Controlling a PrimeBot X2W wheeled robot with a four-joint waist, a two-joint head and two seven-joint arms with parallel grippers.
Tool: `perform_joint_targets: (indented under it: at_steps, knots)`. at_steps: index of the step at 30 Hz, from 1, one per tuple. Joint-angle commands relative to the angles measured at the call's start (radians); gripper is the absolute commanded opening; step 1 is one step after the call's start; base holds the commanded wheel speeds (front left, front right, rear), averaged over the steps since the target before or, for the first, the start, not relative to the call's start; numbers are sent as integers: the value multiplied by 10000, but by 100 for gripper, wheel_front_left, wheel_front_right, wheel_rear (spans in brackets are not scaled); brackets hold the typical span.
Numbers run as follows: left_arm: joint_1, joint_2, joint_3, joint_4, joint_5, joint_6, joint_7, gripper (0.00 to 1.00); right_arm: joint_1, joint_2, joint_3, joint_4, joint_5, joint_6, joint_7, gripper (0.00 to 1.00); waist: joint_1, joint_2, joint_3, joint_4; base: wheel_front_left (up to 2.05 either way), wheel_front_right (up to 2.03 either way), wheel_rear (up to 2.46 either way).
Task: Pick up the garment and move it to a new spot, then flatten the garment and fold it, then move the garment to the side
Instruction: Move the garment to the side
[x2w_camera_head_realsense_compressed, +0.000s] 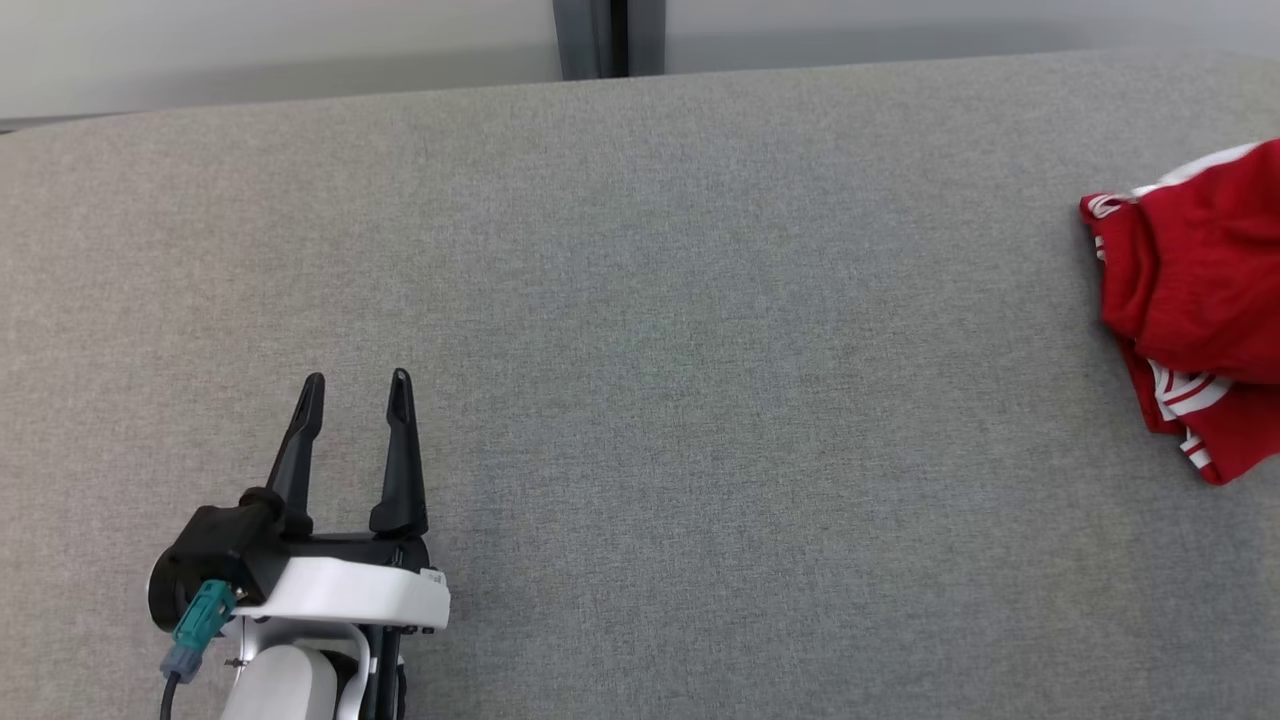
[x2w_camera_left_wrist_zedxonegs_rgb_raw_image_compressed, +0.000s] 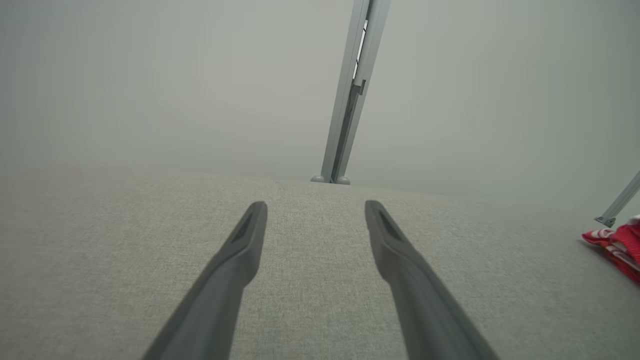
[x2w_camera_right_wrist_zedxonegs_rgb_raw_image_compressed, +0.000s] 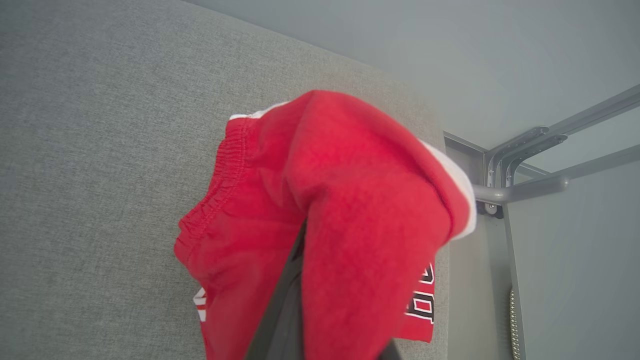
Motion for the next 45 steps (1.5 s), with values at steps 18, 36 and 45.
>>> perform_joint_targets:
  at_steps: [18,36,45]
  knots:
    - [-974,35,-96,166,137,-372,-24,100,-256,-936,403,1398,-2249,-2,-757,0,0,-1,1713,717,0,0,0]
    - [-1373,36,-347,335,141,-136,-24,100,-635,-784,279,2690,-2990,-2,-538,100,0,-1,1957,926,0,0,0]
    - [-822,39,-148,379,120,-84,-24,100,-1110,-354,-189,3430,-3263,-2,135,100,0,-1,731,677,0,0,0]
